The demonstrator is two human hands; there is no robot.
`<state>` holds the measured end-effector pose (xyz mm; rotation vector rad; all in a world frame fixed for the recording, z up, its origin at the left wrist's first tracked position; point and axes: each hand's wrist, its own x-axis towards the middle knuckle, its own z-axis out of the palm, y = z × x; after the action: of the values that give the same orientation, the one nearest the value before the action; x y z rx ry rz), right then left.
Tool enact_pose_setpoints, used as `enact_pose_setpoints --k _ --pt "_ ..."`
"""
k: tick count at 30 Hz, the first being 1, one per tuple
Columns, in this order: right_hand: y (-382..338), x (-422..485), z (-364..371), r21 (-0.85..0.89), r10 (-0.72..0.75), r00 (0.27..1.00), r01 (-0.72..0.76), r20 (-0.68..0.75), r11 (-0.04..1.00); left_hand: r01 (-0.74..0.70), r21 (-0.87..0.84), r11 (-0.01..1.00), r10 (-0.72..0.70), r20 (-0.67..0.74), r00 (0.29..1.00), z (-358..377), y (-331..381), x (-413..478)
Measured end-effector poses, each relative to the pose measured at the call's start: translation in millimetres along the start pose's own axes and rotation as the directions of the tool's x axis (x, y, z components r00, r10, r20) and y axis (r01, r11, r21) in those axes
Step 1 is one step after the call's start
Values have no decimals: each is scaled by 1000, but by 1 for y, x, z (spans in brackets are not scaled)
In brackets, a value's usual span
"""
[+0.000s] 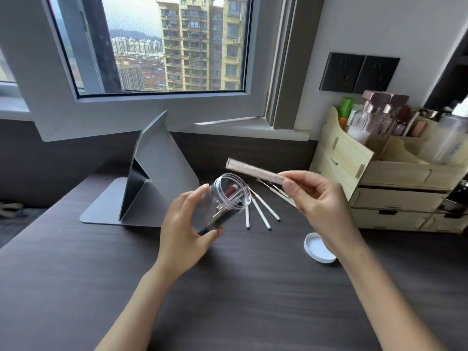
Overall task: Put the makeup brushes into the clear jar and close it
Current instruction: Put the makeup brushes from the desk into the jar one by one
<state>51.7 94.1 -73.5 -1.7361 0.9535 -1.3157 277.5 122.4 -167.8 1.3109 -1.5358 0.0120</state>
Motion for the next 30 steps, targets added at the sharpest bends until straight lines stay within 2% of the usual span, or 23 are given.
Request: enact_pose_setpoints --k 2,4,6,8,11,13,15,16,17,20,22,23,25,30 --pt "-3 -2 0 -329 -167 986 155 -8 931 9 -14 1000 -9 -4 1000 -1 1 0" --pt "-4 -2 5 -522 -258 963 261 80 812 13 -26 1000 -14 -7 1000 -1 2 0" --pt "-6 -3 14 -527 -264 945 327 194 785 -13 -13 1000 13 2 1000 -2 3 0" --pt "-9 -4 24 -409 -222 935 324 278 853 -56 17 998 55 25 998 -1 3 0" --pt "-11 -3 41 -262 -181 945 254 273 931 -96 40 995 94 44 995 -1 4 -2" --pt "-5 1 51 -390 -288 929 360 233 848 -81 22 996 80 41 996 -3 5 -2" --pt "-2 4 55 -572 -440 858 507 265 645 -53 -20 998 53 20 998 -5 6 0" --pt "0 6 55 -558 -481 832 547 278 624 -36 -46 998 36 2 999 -6 6 1" --pt "1 7 53 -491 -488 834 548 258 677 -18 -79 997 16 -21 1000 -7 8 2" --pt "8 21 43 -248 -363 932 352 3 903 74 -241 968 -99 -95 991 -12 9 4" --pt "28 39 42 -289 -214 972 177 -101 941 137 -359 923 -191 -120 974 -18 9 6" --pt "42 49 44 -397 -162 984 119 -75 910 155 -405 901 -226 -134 965 -20 9 7" --pt "71 68 55 -611 -78 995 97 57 786 178 -470 864 -281 -157 947 -24 8 8" --pt "117 113 86 -827 26 913 355 406 436 209 -490 846 -318 -150 936 -24 7 9"
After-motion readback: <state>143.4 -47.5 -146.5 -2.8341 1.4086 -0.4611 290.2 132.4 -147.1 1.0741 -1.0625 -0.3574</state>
